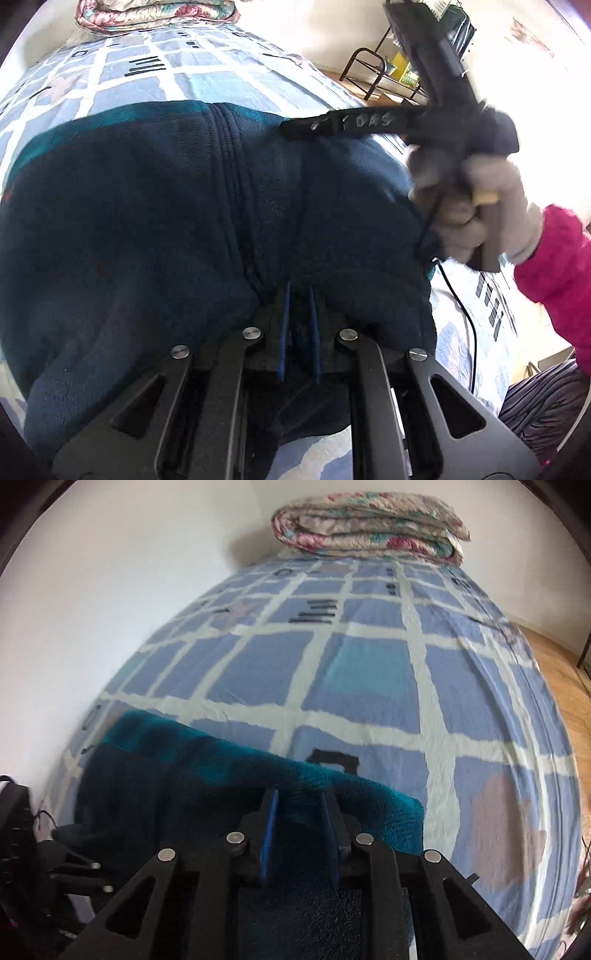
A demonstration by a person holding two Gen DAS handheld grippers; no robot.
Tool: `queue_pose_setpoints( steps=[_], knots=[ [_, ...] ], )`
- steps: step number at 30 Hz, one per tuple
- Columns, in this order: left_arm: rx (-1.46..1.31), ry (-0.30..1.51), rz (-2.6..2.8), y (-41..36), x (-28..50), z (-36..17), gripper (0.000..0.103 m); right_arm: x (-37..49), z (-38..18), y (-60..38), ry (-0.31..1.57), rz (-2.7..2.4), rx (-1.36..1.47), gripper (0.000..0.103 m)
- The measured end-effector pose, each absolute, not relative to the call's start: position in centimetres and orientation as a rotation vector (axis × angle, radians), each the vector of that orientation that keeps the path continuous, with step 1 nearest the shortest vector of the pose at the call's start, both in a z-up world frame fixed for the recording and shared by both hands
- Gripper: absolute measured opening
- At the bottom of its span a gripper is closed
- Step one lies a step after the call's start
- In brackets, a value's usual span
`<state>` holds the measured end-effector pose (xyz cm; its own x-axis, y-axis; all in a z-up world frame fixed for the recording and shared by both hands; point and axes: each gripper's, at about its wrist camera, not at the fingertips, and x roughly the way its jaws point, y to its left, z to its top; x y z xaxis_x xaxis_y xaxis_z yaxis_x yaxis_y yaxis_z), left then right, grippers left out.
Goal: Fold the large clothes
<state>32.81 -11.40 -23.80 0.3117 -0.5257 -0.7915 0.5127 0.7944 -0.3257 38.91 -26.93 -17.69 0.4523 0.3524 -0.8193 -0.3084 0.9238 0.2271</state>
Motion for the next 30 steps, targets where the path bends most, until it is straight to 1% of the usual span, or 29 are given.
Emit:
queue_pose_setpoints(
  steps=[2, 4, 5, 9, 12, 16, 21, 26, 30],
  knots=[
    [-0.008, 1.047, -0.685, -11.4, 32.7, -23.3, 0.01, 38.4, -16.7, -26.9, 1.008, 0.388, 0.043, 0.022],
    [-0.004, 1.054, -0.685, -11.1, 32.6, -22.3, 0.01, 37.6, -15.1, -27.0, 1.0, 0.387, 0.038, 0.024],
    [-0.02, 1.042, -0.684, -10.5, 32.3, -21.2, 0.01, 36.8, -14.1, -27.2, 0.986, 0.39, 0.038, 0.024],
    [-0.086, 0.921, -0.611, -6.5, 31.3, -17.1, 0.012, 33.2, -11.4, -28.6, 0.961, 0.372, 0.041, 0.026],
    [-0.092, 0.854, -0.482, -3.4, 31.9, -15.6, 0.012, 30.6, -11.4, -29.7, 0.995, 0.331, 0.037, 0.026],
    [-0.099, 0.914, -0.329, -0.5, 34.3, -17.5, 0.012, 28.5, -13.2, -30.4, 1.066, 0.247, 0.021, 0.026],
    [-0.088, 1.02, -0.304, -0.4, 34.5, -21.0, 0.012, 27.5, -15.0, -30.3, 1.109, 0.217, -0.004, 0.027],
    [-0.103, 1.05, -0.323, -0.2, 33.7, -23.1, 0.012, 27.4, -16.5, -29.7, 1.129, 0.209, -0.039, 0.027],
    [-0.066, 1.048, -0.344, -0.3, 33.9, -23.6, 0.012, 27.3, -18.0, -30.6, 1.154, 0.229, 0.037, 0.027]
  ],
)
